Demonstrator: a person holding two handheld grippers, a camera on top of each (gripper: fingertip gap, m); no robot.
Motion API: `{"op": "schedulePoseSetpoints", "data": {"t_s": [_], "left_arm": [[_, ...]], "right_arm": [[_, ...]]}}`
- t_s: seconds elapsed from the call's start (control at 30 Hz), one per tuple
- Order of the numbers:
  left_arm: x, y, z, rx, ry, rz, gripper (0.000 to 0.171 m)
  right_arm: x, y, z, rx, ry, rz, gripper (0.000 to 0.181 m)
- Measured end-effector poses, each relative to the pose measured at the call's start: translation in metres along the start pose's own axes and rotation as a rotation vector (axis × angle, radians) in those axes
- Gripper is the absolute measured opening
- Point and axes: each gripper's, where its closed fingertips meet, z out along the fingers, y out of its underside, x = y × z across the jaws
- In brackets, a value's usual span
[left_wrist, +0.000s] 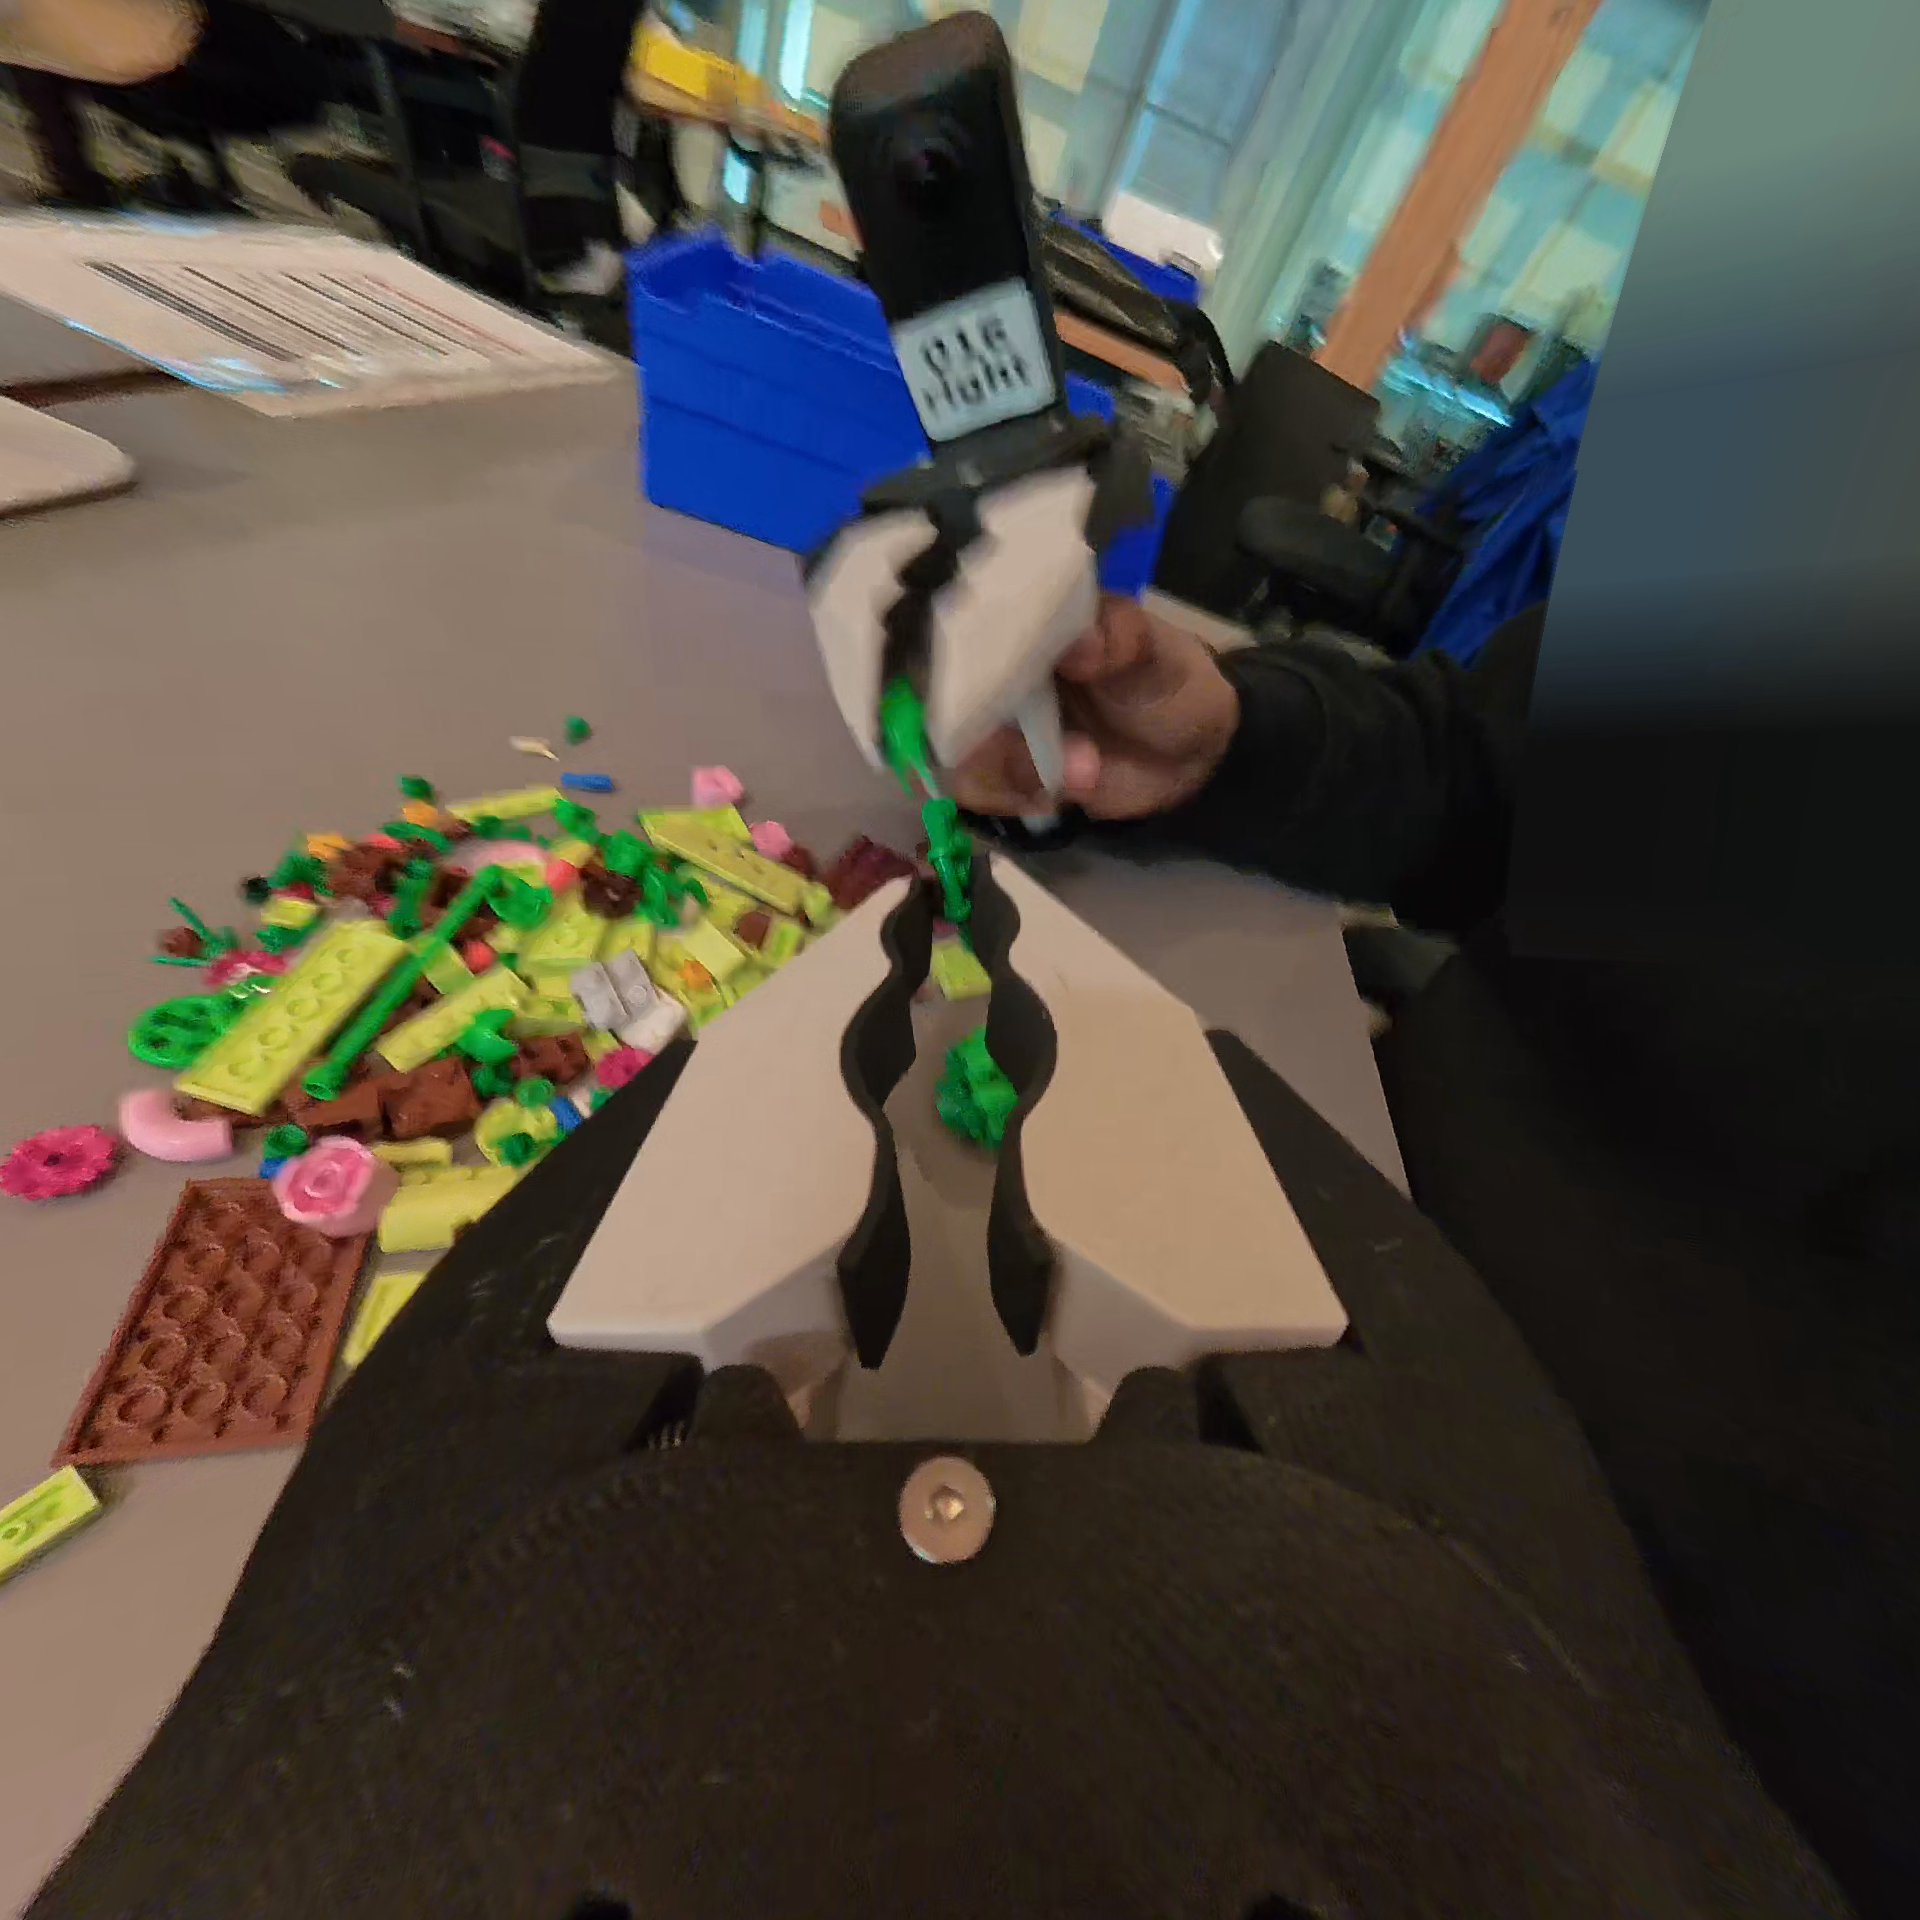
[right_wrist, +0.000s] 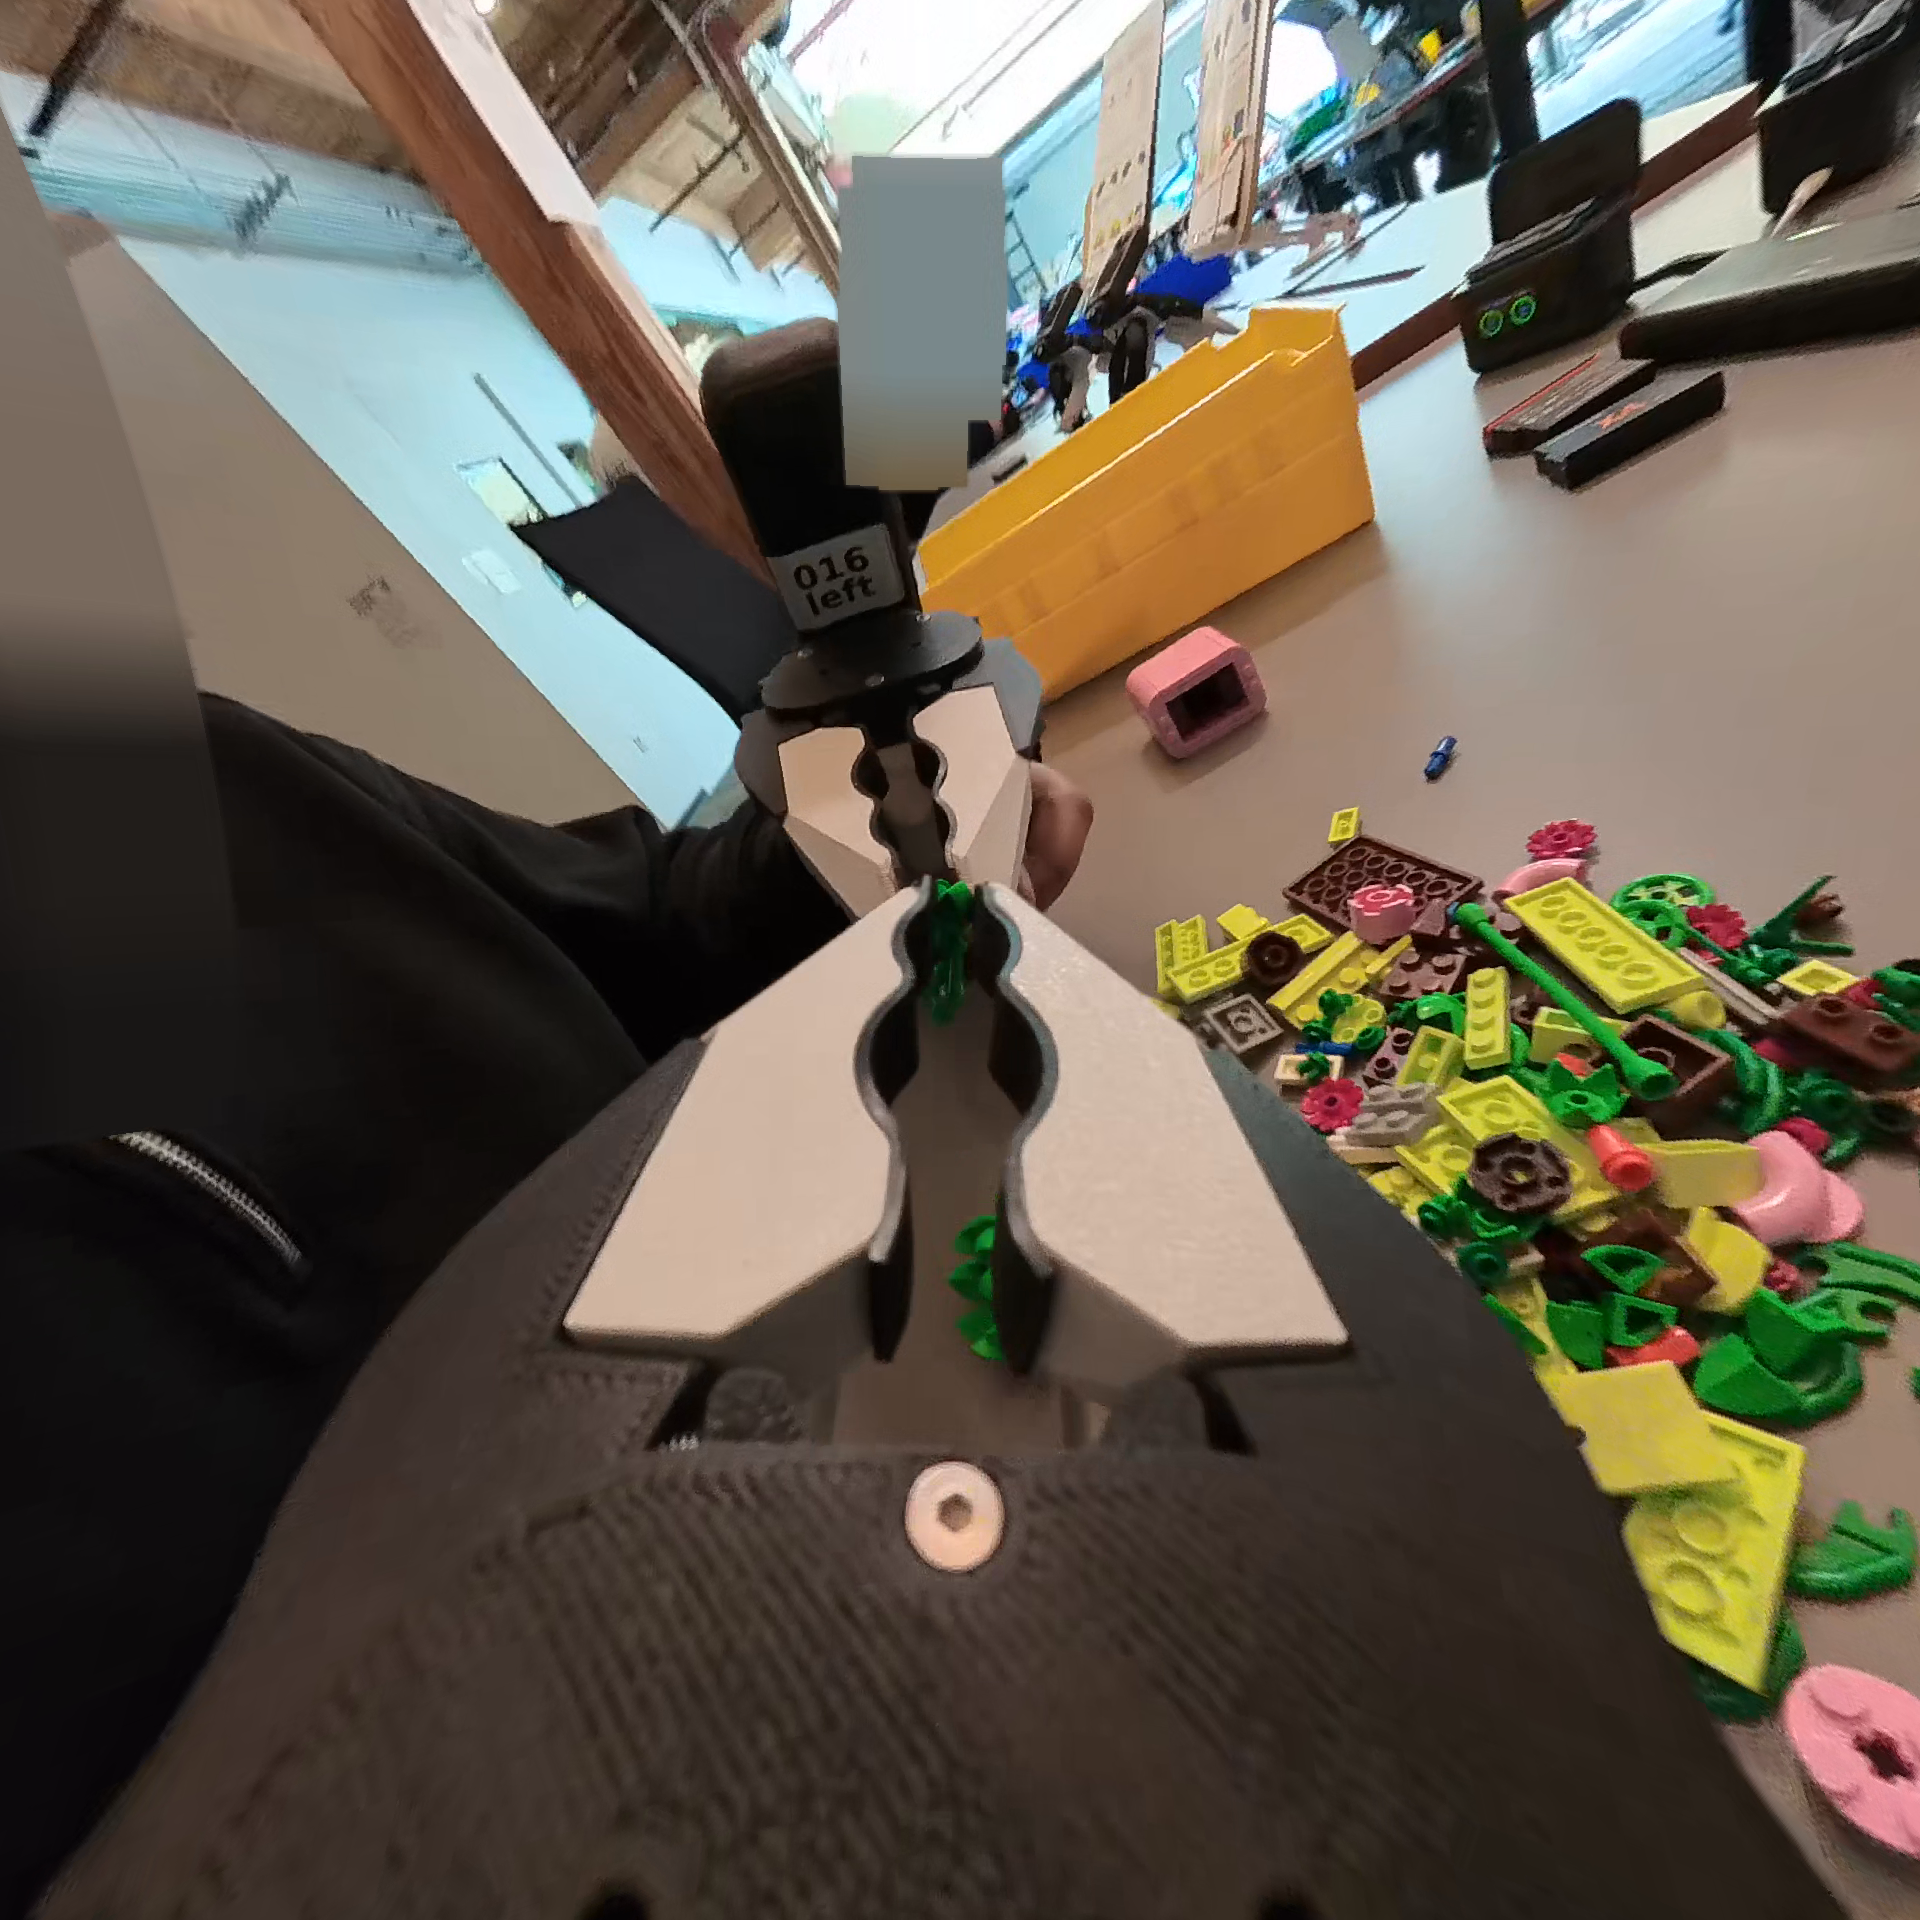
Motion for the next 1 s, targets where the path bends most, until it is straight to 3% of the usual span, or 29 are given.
{"op": "schedulePoseSetpoints", "data": {"t_s": [0.03,0.1,0.13,0.2,0.33,0.53,0.63,0.8,0.9,1.0], "left_arm": [[0.000,0.014,0.001,-0.075,0.003,0.012,0.006],[-0.009,0.031,0.003,-0.145,-0.063,0.061,0.006],[-0.009,0.029,0.004,-0.137,-0.064,0.057,0.006],[-0.009,0.025,0.006,-0.120,-0.049,0.022,0.006],[-0.011,0.059,0.006,-0.315,-0.030,-0.019,0.006],[-0.020,0.072,-0.001,-0.397,-0.051,-0.078,0.007],[-0.019,0.070,-0.003,-0.386,-0.041,-0.052,0.007],[-0.030,0.054,-0.007,-0.323,-0.102,0.010,0.032],[-0.035,0.028,-0.003,-0.199,-0.161,0.058,0.035],[-0.021,-0.007,0.009,-0.058,-0.149,0.151,0.028]], "right_arm": [[0.003,-0.014,-0.008,0.091,0.014,0.016,0.004],[0.011,-0.059,-0.053,0.330,0.021,0.071,0.004],[0.019,-0.067,-0.073,0.370,0.072,0.052,0.003],[0.033,-0.062,-0.088,0.310,0.187,-0.014,0.004],[0.035,-0.040,-0.064,0.160,0.175,-0.038,0.003],[0.044,0.002,-0.029,-0.033,0.200,-0.096,0.004],[0.046,0.006,-0.024,-0.040,0.191,-0.094,0.004],[0.042,0.005,-0.022,-0.015,0.147,-0.086,0.004],[0.031,-0.004,-0.022,0.046,0.092,-0.091,0.004],[0.011,-0.013,-0.022,0.120,-0.007,-0.141,0.004]]}}
